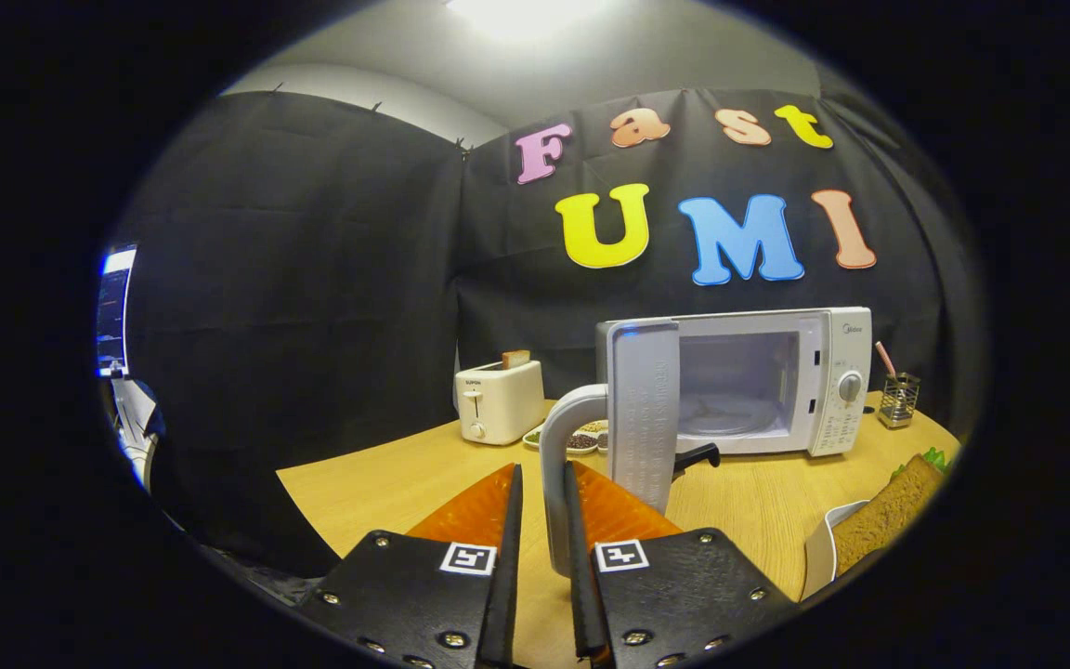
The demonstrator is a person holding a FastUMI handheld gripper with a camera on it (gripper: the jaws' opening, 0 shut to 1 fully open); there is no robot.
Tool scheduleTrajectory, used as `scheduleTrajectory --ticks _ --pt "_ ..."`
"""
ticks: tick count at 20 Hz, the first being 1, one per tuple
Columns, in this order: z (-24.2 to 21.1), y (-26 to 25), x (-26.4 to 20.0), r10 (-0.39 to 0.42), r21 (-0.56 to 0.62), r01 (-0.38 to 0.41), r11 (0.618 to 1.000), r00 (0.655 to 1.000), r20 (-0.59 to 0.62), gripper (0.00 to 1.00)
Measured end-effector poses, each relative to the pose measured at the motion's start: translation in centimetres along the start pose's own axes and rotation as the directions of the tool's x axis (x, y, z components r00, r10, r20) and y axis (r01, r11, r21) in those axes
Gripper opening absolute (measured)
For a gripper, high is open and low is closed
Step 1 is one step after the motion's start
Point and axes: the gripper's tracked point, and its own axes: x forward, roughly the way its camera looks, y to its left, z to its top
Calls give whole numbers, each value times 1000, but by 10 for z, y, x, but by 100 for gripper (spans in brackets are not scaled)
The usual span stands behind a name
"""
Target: Open the microwave, put the food inside, and close the microwave door.
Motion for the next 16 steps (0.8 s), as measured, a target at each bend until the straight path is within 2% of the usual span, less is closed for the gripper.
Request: scheduleTrajectory --ticks 6,10,12,14,16 --pt "0 65 18 107 34 -107 994 994 -4 27" --pt "4 80 44 127 30 -127 991 992 1 27" --pt "-6 85 52 151 67 -149 987 988 -25 27" --pt "-9 97 48 199 106 -194 975 979 -34 28" --pt "-5 99 37 217 88 -216 973 976 -12 29"
